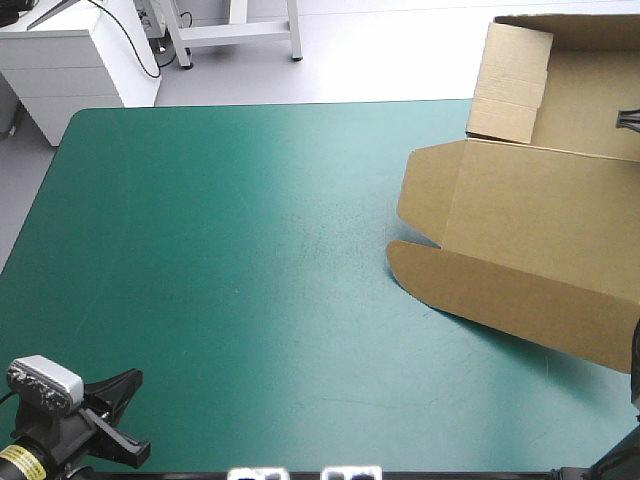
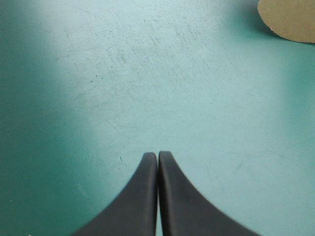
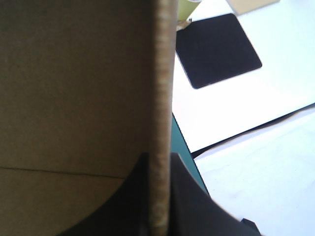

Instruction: Fold the box

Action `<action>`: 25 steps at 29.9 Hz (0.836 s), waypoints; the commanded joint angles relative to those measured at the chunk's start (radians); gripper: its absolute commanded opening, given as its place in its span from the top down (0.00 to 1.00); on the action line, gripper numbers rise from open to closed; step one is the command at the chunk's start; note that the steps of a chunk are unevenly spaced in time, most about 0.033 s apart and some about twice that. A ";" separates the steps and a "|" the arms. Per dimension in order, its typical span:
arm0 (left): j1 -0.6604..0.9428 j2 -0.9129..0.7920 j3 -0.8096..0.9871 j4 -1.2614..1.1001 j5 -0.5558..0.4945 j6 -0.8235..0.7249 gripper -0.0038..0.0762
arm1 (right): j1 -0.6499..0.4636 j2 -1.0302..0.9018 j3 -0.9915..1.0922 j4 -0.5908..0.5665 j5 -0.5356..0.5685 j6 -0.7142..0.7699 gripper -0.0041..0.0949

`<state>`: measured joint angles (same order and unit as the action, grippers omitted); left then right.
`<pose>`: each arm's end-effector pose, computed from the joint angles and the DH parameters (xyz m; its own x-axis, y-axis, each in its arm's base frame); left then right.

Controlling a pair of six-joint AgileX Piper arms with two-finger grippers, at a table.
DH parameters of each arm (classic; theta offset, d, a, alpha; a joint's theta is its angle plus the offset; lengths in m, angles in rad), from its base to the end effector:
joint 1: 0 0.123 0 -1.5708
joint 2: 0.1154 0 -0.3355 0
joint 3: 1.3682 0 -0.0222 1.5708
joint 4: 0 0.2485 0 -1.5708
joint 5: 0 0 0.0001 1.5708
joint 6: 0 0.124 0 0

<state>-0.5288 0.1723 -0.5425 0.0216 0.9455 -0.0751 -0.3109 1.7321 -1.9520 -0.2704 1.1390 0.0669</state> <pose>0.0019 0.0014 0.2896 -0.4347 0.1817 -0.8821 0.4648 0.8841 -0.0469 0.3754 -0.1522 0.4542 -0.7158 0.1805 -0.6745 0.4205 0.8827 -0.2100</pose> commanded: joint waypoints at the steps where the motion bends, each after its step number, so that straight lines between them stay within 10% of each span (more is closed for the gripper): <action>1: -0.005 0.018 -0.024 -0.005 -0.071 -0.008 0.96 | -0.070 0.029 -0.033 0.075 -0.069 -0.039 0.98; 16: -0.005 0.018 -0.024 -0.001 -0.069 -0.008 0.96 | -0.095 0.255 -0.033 0.180 -0.084 -0.093 0.92; 25: -0.005 0.018 -0.024 -0.001 -0.067 -0.008 0.96 | -0.146 0.254 -0.036 0.180 0.020 -0.096 0.25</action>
<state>-0.5288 0.1723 -0.5425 0.0225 0.9455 -0.0751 -0.4243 2.0453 -1.9540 -0.0734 1.1549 -0.0326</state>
